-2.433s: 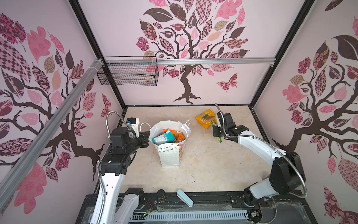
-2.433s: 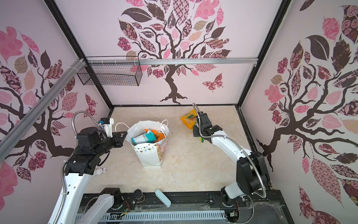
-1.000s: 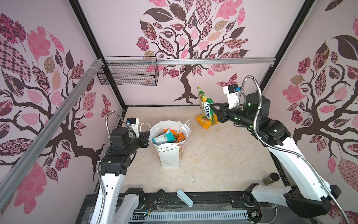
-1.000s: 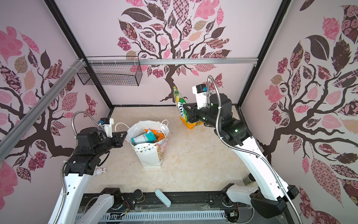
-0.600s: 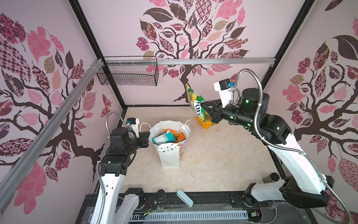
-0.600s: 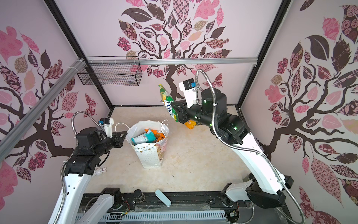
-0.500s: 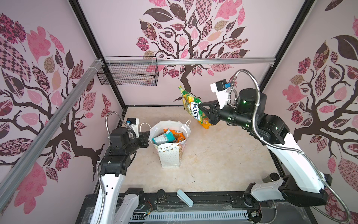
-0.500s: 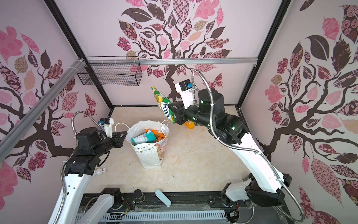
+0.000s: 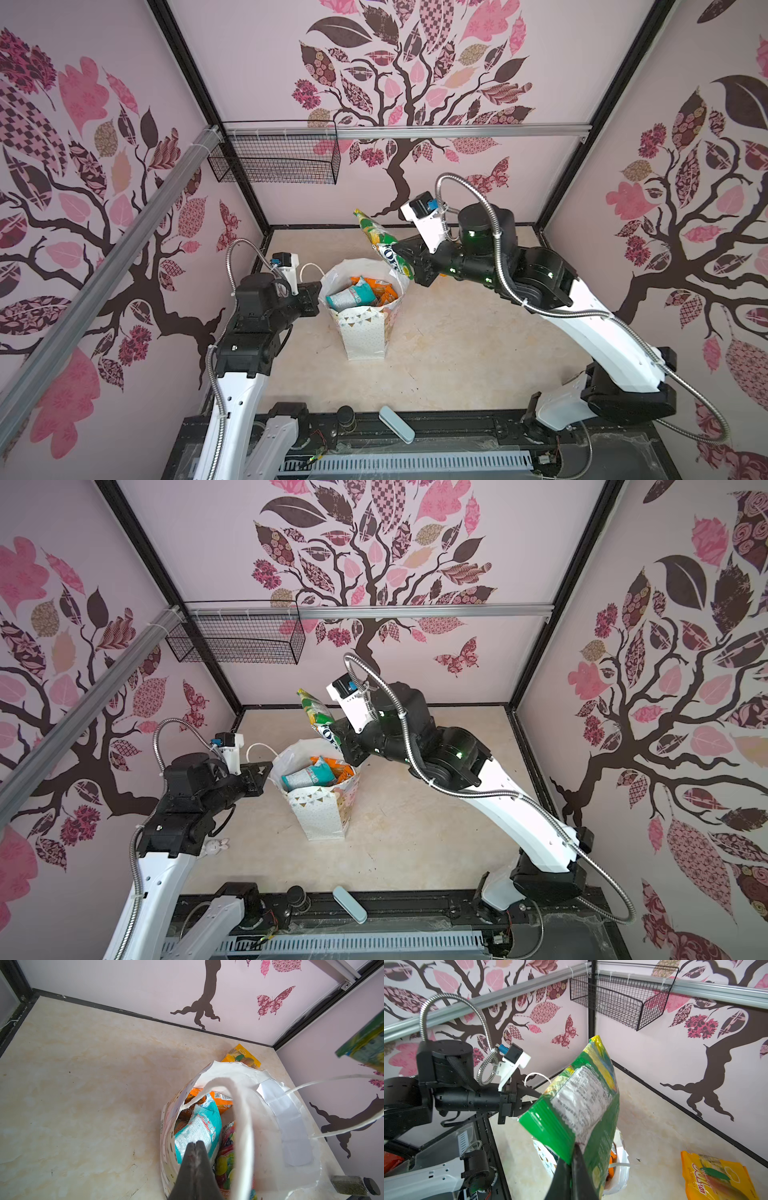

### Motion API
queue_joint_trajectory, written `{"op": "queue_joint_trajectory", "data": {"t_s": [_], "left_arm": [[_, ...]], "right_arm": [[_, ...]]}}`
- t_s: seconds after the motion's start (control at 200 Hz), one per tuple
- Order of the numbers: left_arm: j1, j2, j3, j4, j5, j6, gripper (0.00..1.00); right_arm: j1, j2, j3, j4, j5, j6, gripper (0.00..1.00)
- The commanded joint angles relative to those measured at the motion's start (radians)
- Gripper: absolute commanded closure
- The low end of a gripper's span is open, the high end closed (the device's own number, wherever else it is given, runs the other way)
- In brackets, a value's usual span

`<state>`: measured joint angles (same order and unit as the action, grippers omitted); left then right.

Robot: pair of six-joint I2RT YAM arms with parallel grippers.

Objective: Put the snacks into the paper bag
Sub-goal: 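Carry the green packet over the paper bag with the right gripper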

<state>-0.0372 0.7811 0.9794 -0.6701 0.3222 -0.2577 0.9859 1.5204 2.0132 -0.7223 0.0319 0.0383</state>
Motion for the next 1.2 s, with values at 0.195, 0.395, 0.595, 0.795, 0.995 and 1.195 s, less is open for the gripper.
{"op": "queue_joint_trajectory", "data": {"t_s": [0.195, 0.395, 0.595, 0.795, 0.995, 1.195], "left_arm": [[0.005, -0.014, -0.023, 0.040, -0.009, 0.017, 0.97], [0.005, -0.011, -0.024, 0.039, -0.008, 0.018, 0.98], [0.005, -0.010, -0.024, 0.040, -0.009, 0.018, 0.97], [0.006, -0.010, -0.021, 0.039, -0.008, 0.018, 0.97], [0.005, -0.009, -0.022, 0.038, -0.007, 0.018, 0.97], [0.006, -0.009, -0.021, 0.038, -0.006, 0.018, 0.97]], "right_arm": [[0.013, 0.107, 0.132, -0.071, 0.017, -0.092, 1.00], [0.013, 0.161, 0.135, -0.083, 0.012, -0.156, 1.00], [0.013, 0.185, 0.089, -0.043, 0.092, -0.201, 1.00], [0.013, 0.168, -0.015, 0.052, 0.120, -0.217, 1.00], [0.013, 0.155, -0.092, 0.102, 0.126, -0.202, 1.00], [0.013, 0.138, -0.162, 0.162, 0.123, -0.192, 1.00]]}}
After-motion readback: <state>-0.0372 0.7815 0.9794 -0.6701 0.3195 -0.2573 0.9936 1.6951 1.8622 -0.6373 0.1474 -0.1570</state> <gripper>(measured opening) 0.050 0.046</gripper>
